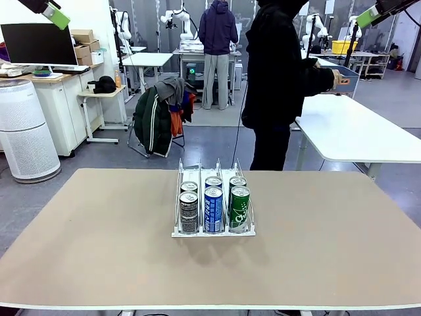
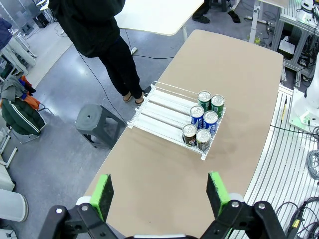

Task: Fill the beverage cans into the dispenser.
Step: Pick up the Ionic drink handed by the human.

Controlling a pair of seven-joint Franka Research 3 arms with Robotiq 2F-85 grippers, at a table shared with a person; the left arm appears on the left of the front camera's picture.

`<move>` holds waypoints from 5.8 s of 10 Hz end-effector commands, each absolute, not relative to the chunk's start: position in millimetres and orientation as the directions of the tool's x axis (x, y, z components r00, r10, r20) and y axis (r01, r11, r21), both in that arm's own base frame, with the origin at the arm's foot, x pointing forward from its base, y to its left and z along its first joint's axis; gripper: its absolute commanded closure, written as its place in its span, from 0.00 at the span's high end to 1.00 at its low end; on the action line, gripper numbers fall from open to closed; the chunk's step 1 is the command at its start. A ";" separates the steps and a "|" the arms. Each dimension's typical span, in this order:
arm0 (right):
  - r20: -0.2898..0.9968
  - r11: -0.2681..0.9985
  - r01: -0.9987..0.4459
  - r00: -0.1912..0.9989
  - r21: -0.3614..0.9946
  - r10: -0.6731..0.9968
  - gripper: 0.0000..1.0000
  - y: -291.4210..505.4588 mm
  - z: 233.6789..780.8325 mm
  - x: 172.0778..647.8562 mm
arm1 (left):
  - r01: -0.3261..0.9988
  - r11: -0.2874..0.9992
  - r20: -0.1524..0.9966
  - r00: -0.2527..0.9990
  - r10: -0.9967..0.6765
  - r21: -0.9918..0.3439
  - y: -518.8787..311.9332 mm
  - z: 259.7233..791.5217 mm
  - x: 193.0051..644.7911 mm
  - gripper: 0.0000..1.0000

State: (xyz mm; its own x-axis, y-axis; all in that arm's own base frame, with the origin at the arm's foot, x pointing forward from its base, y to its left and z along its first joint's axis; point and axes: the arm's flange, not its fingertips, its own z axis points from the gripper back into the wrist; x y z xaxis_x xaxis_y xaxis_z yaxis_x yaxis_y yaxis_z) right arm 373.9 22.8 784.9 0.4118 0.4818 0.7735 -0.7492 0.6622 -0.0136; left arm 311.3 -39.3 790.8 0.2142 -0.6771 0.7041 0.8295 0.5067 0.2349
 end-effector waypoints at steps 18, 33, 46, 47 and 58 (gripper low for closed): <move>0.776 0.667 -0.745 0.412 -0.015 0.477 1.00 22.4 783.2 375.0 | 0.835 0.503 0.712 0.211 -0.670 0.225 -39.2 790.4 312.3 1.00; 0.776 0.667 -0.745 0.412 -0.015 0.477 1.00 22.4 783.2 375.0 | 0.835 0.503 0.712 0.211 -0.670 0.225 -39.2 790.4 312.3 1.00; 0.776 0.667 -0.745 0.412 -0.015 0.477 1.00 22.4 783.2 375.0 | 0.835 0.503 0.712 0.211 -0.670 0.225 -39.2 790.4 312.3 1.00; 0.776 0.667 -0.745 0.412 -0.015 0.477 1.00 22.4 783.2 375.0 | 0.835 0.503 0.712 0.211 -0.670 0.225 -39.2 790.4 312.3 1.00; 0.776 0.667 -0.745 0.412 -0.015 0.477 1.00 22.4 783.2 375.0 | 0.835 0.503 0.712 0.211 -0.670 0.225 -39.2 790.4 312.3 1.00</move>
